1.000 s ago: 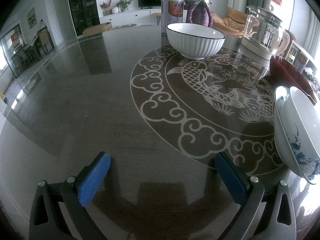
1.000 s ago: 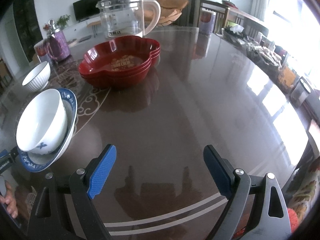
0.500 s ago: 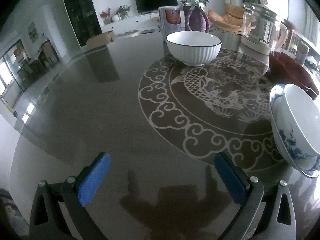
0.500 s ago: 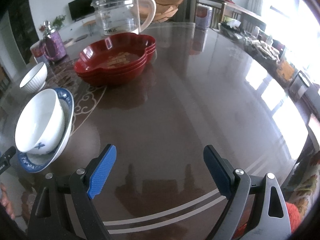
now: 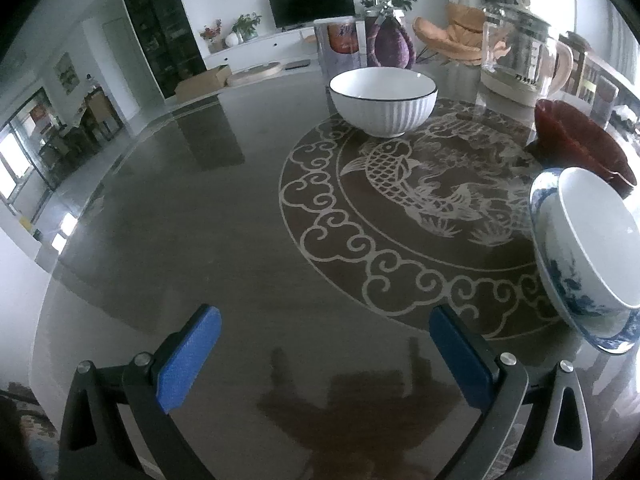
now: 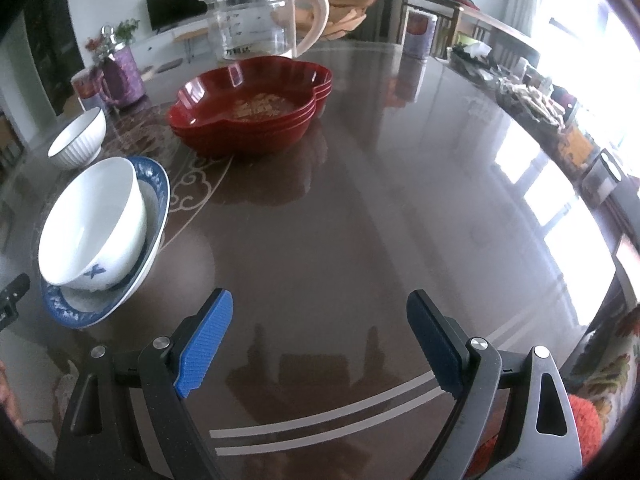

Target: Organize plates and bowls

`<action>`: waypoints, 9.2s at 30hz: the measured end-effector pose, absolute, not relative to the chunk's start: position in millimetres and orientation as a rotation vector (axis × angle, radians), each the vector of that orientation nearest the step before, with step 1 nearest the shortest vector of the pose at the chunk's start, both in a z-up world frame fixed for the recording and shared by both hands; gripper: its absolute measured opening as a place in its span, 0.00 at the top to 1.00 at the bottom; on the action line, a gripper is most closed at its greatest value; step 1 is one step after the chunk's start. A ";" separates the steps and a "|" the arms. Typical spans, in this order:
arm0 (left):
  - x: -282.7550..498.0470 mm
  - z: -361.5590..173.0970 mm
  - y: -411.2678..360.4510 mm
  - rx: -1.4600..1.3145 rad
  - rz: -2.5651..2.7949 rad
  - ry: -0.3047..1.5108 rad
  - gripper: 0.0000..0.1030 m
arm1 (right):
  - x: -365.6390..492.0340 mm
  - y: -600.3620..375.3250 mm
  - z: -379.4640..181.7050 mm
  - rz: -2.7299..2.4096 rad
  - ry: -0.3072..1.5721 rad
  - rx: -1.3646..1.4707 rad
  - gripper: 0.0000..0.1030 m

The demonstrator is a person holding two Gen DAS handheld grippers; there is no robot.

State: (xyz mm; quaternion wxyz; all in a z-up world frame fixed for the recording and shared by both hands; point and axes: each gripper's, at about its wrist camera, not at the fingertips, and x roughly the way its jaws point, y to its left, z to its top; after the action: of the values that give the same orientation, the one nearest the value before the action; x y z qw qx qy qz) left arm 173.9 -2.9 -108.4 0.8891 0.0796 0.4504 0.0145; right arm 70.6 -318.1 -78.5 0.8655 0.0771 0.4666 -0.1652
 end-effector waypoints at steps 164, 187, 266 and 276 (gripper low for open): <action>292.5 -146.7 121.8 -0.042 0.061 0.942 0.00 | 184.5 -75.5 25.9 0.040 0.812 -0.049 0.01; 291.9 -147.0 121.5 -0.042 0.060 0.942 0.00 | 190.7 -82.9 30.1 0.013 0.821 -0.047 0.01; 297.5 -24.5 -1.7 -0.272 -0.516 1.111 0.89 | 314.0 -213.4 -29.1 0.283 1.313 0.403 0.88; 230.0 -25.4 -61.5 -0.151 -0.599 1.141 0.89 | 224.9 -267.0 -29.0 0.189 1.349 0.453 0.87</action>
State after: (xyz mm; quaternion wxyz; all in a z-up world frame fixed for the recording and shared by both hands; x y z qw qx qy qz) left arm 230.0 -61.5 -25.4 0.7970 -0.0705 0.5312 -0.2787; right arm 224.9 -267.0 -29.0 0.7534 0.2076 0.6179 0.0866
